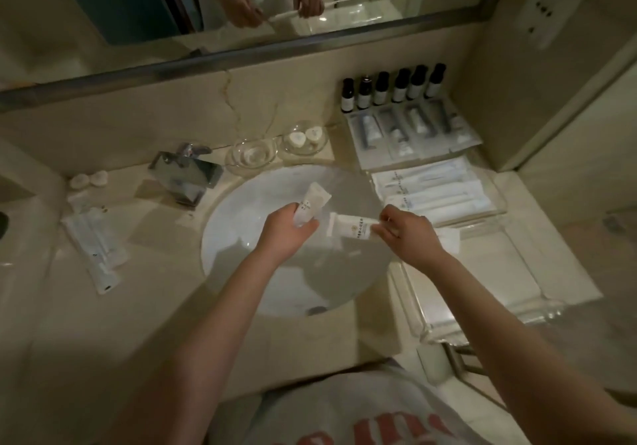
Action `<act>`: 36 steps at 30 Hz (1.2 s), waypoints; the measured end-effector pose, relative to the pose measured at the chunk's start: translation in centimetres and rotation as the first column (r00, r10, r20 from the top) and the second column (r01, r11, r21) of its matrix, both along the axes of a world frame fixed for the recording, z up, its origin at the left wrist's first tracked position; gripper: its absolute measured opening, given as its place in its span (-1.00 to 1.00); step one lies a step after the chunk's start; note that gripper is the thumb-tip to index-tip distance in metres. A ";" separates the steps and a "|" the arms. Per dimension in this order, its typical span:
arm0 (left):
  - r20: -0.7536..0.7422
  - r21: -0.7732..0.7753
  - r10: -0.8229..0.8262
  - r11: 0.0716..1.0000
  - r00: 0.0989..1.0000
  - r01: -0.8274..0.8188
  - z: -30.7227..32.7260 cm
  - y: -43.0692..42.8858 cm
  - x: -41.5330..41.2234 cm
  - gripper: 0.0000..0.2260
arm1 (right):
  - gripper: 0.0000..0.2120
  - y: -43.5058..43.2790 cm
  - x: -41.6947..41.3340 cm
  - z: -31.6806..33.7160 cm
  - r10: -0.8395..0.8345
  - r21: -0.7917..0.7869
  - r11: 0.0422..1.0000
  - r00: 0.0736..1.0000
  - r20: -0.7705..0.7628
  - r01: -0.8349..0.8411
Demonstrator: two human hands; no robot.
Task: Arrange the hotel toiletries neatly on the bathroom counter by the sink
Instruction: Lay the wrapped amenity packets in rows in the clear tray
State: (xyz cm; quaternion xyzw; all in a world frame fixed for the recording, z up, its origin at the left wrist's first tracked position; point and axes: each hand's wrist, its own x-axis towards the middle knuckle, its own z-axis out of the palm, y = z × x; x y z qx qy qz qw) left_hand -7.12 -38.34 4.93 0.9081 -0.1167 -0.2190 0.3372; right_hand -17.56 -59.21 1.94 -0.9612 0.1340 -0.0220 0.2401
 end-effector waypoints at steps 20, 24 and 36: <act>0.003 0.056 -0.157 0.986 0.988 0.157 -1.2 -9.9 -3.8 -0.76 | -0.79 -12.5 -7.8 -4.5 0.062 -0.178 0.979 0.977 -0.202 -0.099; 0.018 0.060 -0.156 0.986 0.988 0.155 -1.3 -10.4 -4.4 -0.76 | -0.79 -11.7 -7.6 -5.3 0.077 -0.188 0.978 0.995 -0.062 -0.087; -0.029 0.049 -0.148 0.988 0.989 0.149 -1.7 -10.8 -4.7 -0.80 | -0.80 -10.4 -8.9 -6.3 -0.238 0.058 0.969 0.971 -0.005 0.238</act>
